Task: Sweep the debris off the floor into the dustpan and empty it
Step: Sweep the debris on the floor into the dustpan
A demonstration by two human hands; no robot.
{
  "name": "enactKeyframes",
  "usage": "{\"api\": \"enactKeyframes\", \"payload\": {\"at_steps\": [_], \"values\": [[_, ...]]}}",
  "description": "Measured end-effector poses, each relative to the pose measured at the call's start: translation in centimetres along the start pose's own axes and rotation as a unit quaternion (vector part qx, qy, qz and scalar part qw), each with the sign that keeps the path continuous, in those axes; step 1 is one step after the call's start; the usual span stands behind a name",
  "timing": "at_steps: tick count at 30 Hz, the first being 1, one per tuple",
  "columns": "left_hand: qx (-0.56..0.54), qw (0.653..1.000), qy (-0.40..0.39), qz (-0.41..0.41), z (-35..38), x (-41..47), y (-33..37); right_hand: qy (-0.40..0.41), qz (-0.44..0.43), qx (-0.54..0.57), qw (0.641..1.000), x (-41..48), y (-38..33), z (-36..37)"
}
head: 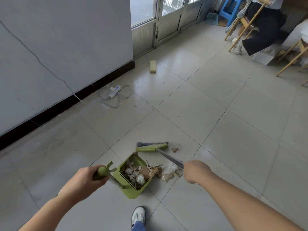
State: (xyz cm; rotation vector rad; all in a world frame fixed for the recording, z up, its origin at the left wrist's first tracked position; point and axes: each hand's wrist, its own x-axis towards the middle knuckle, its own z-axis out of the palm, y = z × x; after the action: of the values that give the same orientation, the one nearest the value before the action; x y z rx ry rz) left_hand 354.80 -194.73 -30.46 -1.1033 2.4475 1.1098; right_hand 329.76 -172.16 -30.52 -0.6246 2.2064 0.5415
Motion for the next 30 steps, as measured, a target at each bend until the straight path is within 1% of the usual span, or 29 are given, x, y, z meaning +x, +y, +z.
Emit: {"api": "enactKeyframes", "payload": {"at_steps": [4, 7, 9, 16, 22, 30], "values": [[0.001, 1.000, 0.002, -0.006, -0.1, 0.1, -0.1, -0.037, -0.016, -0.038, 0.998, -1.1, 0.7, 0.3], [-0.006, 1.000, 0.007, -0.006, -0.1, 0.1, 0.1, -0.069, -0.016, -0.010, 0.997, -1.8, 2.3, 0.9], [-0.008, 1.000, 0.008, -0.005, 0.0, 0.2, 0.1, -0.073, -0.011, 0.010, 0.997, -2.1, 3.5, 1.6], [0.001, 1.000, 0.000, 0.005, 0.2, 0.3, 0.4, -0.075, 0.000, 0.103, 0.992, -2.5, 7.1, 2.5], [0.012, 1.000, -0.010, 0.015, 0.4, 0.2, 0.9, -0.058, 0.018, 0.252, 0.966, -3.4, 10.8, 1.9], [0.055, 0.997, -0.039, 0.038, 1.0, 0.0, 2.2, -0.041, 0.049, 0.329, 0.942, -2.9, 14.0, 2.4]]}}
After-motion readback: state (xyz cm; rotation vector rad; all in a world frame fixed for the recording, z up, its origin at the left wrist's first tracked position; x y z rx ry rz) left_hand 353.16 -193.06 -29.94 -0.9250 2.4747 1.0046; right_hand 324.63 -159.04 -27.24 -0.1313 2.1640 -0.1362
